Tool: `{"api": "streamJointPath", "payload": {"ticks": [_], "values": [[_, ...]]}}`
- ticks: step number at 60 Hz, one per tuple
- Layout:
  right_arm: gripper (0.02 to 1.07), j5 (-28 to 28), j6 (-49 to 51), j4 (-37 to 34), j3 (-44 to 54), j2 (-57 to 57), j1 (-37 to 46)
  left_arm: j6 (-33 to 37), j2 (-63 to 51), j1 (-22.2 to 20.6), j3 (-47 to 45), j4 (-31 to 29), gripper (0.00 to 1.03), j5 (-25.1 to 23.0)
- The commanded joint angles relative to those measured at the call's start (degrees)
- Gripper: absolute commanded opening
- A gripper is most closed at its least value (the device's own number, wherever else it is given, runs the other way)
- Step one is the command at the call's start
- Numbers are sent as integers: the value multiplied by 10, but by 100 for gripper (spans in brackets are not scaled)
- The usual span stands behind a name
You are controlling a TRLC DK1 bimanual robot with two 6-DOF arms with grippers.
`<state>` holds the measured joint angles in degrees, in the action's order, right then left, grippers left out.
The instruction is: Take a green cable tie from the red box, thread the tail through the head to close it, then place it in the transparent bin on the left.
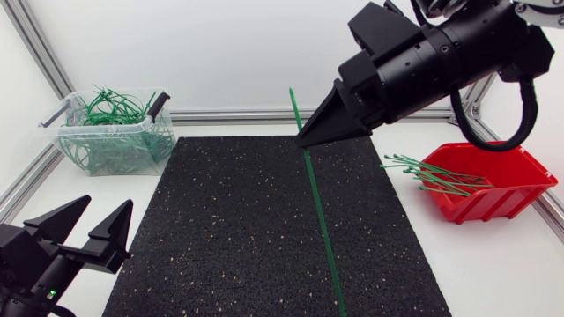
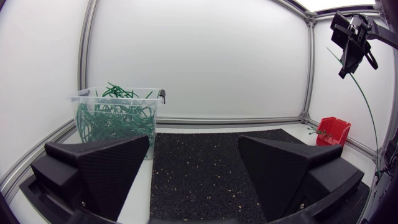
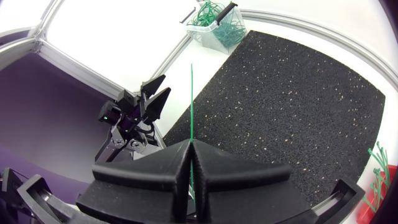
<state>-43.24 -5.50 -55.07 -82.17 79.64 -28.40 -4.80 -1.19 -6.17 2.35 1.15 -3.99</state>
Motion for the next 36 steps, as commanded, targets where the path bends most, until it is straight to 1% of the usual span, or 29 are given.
{"api": "streamJointPath", "payload": {"ticks": [1,8,30,34,36], "values": [[7,-11,-41,8,16,10,5,-11,-7,-4,-23,-13,100,2],[7,-9,-89,55,46,6,6,-11,-7,-4,-23,-14,100,4],[7,-8,-135,101,75,15,10,-11,-10,-7,-23,-15,100,6],[7,-4,-135,106,81,14,10,-11,-10,-8,-23,-15,100,6],[7,19,-135,120,87,9,7,-11,-10,-9,-23,-15,100,6]]}}
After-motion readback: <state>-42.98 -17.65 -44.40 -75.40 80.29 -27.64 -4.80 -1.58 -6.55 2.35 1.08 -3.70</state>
